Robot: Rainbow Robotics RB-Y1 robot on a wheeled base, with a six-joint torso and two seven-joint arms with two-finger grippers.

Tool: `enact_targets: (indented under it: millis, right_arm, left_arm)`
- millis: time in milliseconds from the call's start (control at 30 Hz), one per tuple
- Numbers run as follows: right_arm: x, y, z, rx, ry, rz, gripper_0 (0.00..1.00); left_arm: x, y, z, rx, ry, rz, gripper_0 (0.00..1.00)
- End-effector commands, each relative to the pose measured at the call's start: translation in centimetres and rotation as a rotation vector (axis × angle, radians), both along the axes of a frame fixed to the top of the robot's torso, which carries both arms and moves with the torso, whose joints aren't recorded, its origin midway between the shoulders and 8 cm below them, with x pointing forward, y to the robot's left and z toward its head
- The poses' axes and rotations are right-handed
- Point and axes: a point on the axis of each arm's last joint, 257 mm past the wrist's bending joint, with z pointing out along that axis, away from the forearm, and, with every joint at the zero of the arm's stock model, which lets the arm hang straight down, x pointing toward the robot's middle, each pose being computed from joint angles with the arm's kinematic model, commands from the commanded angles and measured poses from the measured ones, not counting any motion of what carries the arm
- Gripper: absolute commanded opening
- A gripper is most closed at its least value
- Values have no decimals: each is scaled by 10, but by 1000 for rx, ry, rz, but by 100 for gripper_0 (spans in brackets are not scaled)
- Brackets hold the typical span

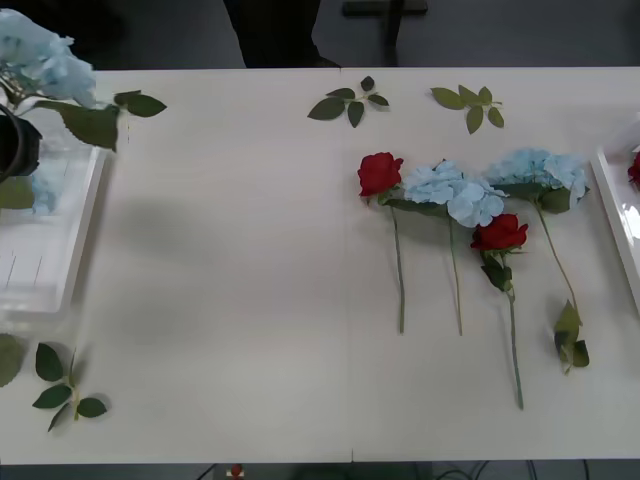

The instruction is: Place the red flowers into the right box and the blue flowers into the left box. If a person shows an open palm, hand one flower to the person first, then continue sorting.

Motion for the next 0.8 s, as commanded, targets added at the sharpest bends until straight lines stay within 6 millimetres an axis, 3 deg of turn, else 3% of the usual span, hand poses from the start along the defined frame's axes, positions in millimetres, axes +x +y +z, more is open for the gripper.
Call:
enact_targets:
  millis: [33, 200, 333, 467, 600, 800]
  right_arm:
    - [10, 43, 14, 46, -28, 92, 100]
    - [28, 97, -11, 93, -45, 192, 100]
    - [42, 120, -27, 78, -62, 240, 100]
    - [52, 134, -52, 92, -70, 263, 100]
    - [56, 137, -69, 84, -69, 273, 100]
    - [55, 136, -81, 89, -59, 269, 100]
  left_arm:
    - [6, 37, 31, 0, -53, 36, 0]
    - [15, 91, 17, -50, -68, 69, 0]
    - [24, 130, 1, -43, -110, 100, 0]
    - [29, 171, -30, -5, -151, 146, 0]
    - [25, 191, -50, 8, -156, 176, 0]
    - [21, 196, -72, 8, -170, 186, 0]
